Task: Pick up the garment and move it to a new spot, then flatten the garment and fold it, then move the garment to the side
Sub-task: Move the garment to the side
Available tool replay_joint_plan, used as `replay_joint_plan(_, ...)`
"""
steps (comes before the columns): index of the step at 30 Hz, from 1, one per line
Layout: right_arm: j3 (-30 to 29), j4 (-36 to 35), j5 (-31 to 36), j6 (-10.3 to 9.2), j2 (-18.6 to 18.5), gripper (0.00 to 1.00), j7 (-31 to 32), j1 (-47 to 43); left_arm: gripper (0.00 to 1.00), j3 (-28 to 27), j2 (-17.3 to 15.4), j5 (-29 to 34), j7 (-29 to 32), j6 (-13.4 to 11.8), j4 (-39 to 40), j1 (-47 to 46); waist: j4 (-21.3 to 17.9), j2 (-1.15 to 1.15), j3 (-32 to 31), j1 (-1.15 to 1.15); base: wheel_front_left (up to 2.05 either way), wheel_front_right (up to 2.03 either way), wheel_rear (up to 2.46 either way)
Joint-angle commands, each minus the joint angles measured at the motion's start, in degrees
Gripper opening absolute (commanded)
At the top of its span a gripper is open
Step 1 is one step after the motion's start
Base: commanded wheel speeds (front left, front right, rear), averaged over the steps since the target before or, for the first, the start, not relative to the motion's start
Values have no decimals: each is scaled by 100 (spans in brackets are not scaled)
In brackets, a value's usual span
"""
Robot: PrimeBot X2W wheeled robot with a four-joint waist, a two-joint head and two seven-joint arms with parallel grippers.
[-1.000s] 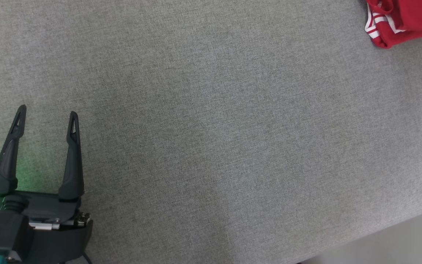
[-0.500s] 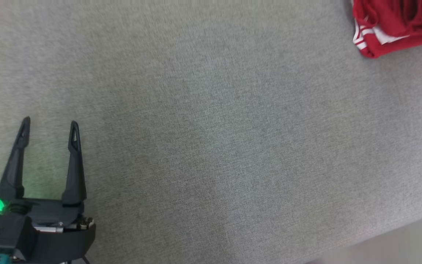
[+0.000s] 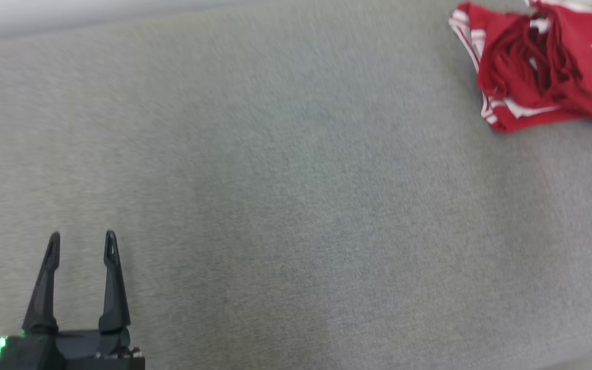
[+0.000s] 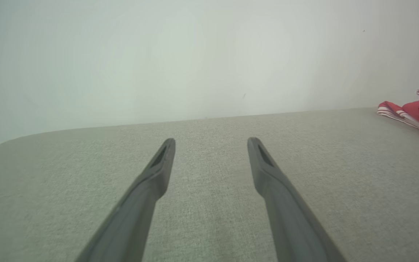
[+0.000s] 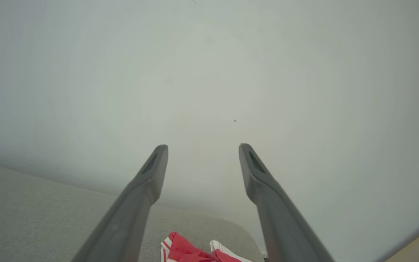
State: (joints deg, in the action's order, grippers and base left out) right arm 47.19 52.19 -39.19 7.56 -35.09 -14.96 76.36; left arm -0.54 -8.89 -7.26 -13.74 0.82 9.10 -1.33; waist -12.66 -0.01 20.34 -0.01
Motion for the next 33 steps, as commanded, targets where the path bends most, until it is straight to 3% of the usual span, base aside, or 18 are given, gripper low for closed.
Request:
replay_joint_plan(1,-215,-183,71,-16,39,100,-22,-332,100,-32,53,-99,-47,-26,-76,129,423,1,-616,1,0,0,0)
replay_joint_plan(11,-1574,-1293,581,-15,261,100,-16,-2131,100,-184,170,-295,-126,-72,-311,522,742,1,-1249,1,0,0,0)
replay_joint_plan(23,-3454,-2703,1556,-15,1240,100,124,-4587,100,-65,221,-306,-151,7,-641,567,1126,1,-1621,1,0,0,0)
replay_joint_plan(33,-4187,-4114,2185,-15,1981,100,551,-6270,100,55,299,-290,-144,89,-886,476,1356,1,-1829,1,0,0,0)
